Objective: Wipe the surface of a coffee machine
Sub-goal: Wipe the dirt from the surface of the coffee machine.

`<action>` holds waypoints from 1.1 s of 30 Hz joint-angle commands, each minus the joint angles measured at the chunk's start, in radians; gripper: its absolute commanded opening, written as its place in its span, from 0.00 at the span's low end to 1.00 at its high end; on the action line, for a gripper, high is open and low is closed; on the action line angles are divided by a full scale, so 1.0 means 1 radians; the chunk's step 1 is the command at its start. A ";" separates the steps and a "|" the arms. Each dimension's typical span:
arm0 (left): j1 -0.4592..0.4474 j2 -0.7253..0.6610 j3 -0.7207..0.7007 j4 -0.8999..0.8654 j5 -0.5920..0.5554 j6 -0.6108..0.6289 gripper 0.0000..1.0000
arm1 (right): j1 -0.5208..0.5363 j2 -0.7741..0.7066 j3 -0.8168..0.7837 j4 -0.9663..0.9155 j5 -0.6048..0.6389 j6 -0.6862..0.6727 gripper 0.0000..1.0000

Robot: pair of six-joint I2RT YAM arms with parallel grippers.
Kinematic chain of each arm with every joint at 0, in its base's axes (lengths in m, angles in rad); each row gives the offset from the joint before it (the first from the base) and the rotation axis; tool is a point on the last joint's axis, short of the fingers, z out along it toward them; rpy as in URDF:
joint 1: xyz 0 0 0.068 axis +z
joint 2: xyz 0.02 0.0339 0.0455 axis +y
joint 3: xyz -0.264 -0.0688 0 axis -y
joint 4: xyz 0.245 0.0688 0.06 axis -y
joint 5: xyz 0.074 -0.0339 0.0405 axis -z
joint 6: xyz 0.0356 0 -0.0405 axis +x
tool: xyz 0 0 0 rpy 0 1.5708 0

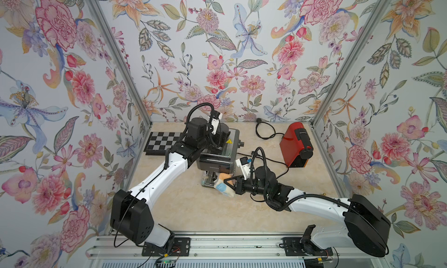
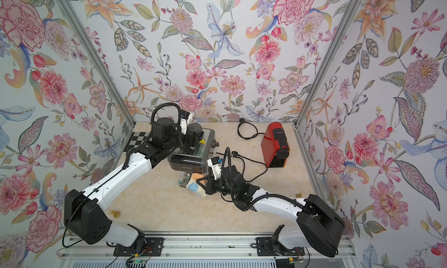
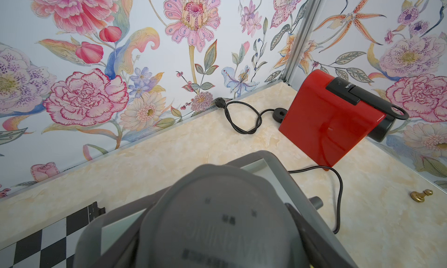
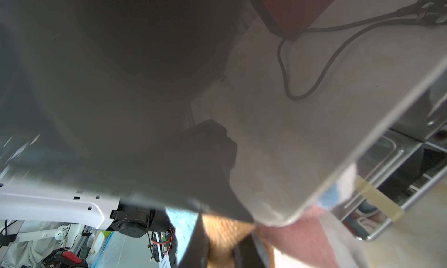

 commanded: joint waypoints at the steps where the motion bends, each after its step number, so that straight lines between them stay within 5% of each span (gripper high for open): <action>1: -0.002 0.018 -0.009 -0.170 0.024 -0.084 0.41 | -0.046 -0.039 0.003 0.189 0.083 0.004 0.00; 17: -0.014 -0.005 0.009 -0.204 -0.001 -0.133 0.43 | -0.224 -0.052 0.039 0.178 -0.005 -0.013 0.00; 24: -0.009 0.064 0.138 -0.261 0.000 -0.100 0.45 | -0.253 -0.102 -0.014 0.080 0.005 -0.034 0.00; 33: 0.007 0.107 0.245 -0.250 0.012 -0.116 0.75 | -0.260 -0.248 -0.031 -0.290 0.106 -0.172 0.00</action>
